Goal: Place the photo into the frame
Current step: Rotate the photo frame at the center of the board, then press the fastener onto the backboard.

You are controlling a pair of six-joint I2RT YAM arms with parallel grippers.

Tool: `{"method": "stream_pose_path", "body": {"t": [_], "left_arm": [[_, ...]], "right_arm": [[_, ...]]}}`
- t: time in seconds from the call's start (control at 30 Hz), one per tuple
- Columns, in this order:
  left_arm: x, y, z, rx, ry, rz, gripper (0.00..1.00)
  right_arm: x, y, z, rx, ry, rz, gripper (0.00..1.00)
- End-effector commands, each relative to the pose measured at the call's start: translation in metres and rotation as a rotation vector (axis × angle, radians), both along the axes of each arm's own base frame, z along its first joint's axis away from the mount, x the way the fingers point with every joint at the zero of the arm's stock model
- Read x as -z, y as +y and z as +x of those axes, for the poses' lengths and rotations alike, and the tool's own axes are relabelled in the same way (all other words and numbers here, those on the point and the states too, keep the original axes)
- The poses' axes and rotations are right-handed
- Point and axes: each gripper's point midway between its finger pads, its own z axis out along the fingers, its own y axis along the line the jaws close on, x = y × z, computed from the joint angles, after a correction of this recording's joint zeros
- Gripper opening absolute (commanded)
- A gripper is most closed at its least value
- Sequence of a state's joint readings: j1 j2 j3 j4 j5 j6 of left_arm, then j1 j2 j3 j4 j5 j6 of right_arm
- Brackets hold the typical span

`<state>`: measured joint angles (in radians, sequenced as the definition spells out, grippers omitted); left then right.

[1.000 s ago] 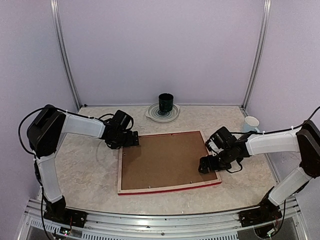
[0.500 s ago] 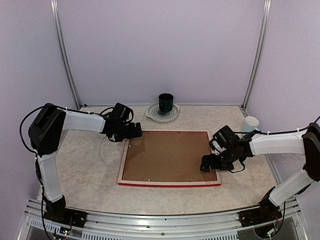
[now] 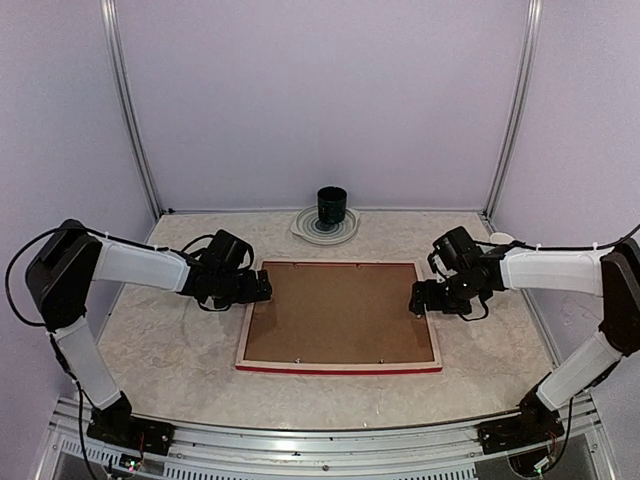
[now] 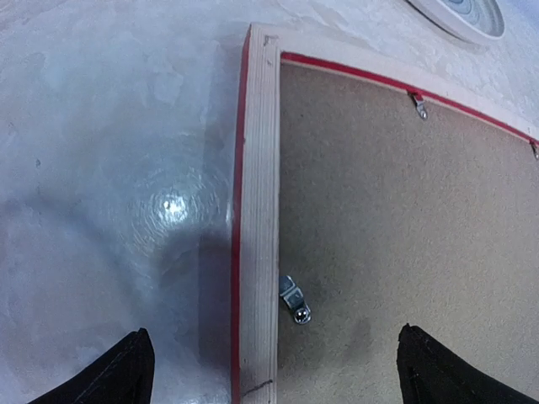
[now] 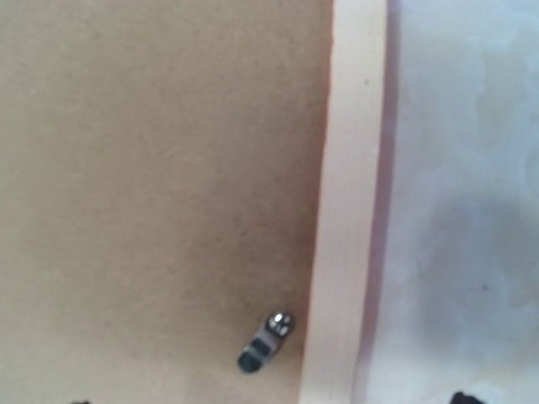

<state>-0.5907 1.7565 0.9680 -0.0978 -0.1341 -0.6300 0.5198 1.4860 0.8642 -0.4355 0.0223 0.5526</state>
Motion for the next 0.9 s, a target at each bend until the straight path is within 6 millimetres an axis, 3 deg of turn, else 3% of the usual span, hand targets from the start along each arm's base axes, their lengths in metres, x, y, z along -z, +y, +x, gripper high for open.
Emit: {"method": "stream_pose_path", "body": {"t": [0.0, 0.43, 0.87], "left_arm": [[-0.005, -0.01, -0.012, 0.044, -0.053, 0.003, 0.99], [0.023, -0.012, -0.024, 0.126, -0.07, 0.007, 0.99], [0.042, -0.007, -0.028, 0.147, -0.026, -0.041, 0.99]], "right_arm": [[0.007, -0.009, 0.01, 0.011, 0.0, -0.058, 0.89], [0.031, -0.017, 0.022, 0.043, 0.043, -0.102, 0.73], [0.045, -0.017, 0.015, 0.038, 0.085, -0.108, 0.59]]}}
